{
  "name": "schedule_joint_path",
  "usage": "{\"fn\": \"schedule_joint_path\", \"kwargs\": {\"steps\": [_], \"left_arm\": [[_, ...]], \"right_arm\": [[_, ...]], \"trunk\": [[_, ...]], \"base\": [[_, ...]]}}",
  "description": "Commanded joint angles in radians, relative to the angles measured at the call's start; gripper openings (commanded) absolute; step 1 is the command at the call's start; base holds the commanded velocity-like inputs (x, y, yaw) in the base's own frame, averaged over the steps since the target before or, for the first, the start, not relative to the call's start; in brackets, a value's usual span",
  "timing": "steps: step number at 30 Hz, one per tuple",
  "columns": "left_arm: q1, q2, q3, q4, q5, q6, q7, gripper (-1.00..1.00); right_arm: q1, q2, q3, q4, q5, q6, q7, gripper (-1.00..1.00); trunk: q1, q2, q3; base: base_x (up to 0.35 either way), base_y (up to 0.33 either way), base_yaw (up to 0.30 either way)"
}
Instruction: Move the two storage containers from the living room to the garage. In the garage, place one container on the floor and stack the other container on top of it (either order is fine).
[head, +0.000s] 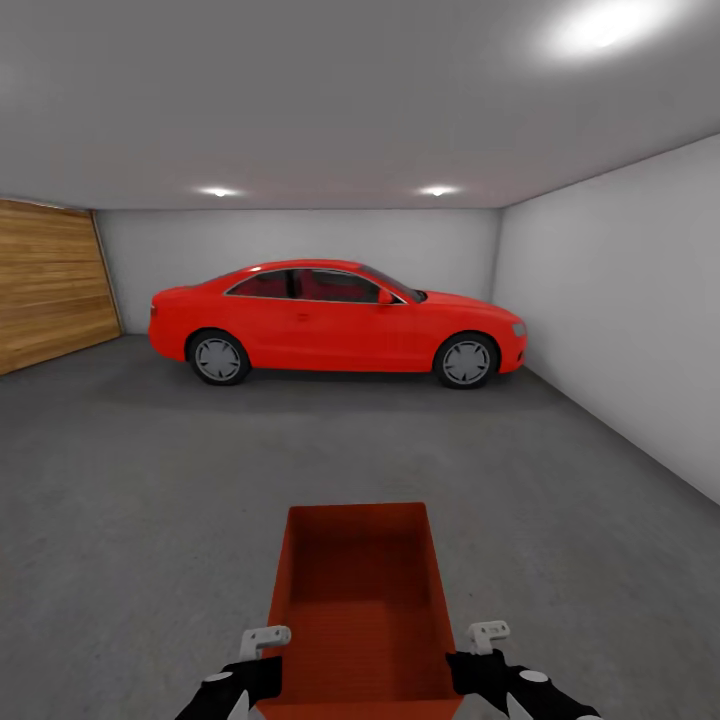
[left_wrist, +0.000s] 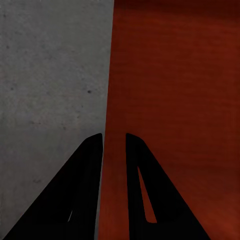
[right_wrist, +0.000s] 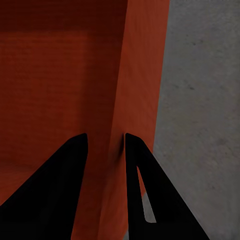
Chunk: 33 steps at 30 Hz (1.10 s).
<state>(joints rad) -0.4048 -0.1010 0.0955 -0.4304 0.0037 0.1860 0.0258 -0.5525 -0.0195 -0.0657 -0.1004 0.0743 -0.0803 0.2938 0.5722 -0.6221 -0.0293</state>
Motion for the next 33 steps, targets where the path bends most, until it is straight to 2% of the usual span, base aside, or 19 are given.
{"fn": "schedule_joint_path", "kwargs": {"steps": [1, 9, 33], "left_arm": [[0.0, -0.002, -0.019, -0.006, 0.013, 0.006, 0.003, -1.0], [0.0, -0.003, -0.019, -0.005, 0.012, 0.006, 0.004, -1.0], [0.0, -0.002, -0.019, -0.005, 0.012, 0.006, 0.005, -1.0]], "right_arm": [[-0.001, 0.007, -0.017, 0.004, 0.015, 0.063, 0.008, -1.0], [-0.001, 0.007, -0.017, 0.004, 0.015, 0.063, 0.008, -1.0], [-0.001, 0.007, -0.017, 0.004, 0.015, 0.063, 0.01, -1.0]], "trunk": [[0.0, -0.002, -0.002], [0.0, -0.002, -0.002], [0.0, -0.002, -0.002]], "base": [[0.0, 0.0, 0.0], [0.106, 0.0, 0.0], [0.32, 0.0, 0.0]]}}
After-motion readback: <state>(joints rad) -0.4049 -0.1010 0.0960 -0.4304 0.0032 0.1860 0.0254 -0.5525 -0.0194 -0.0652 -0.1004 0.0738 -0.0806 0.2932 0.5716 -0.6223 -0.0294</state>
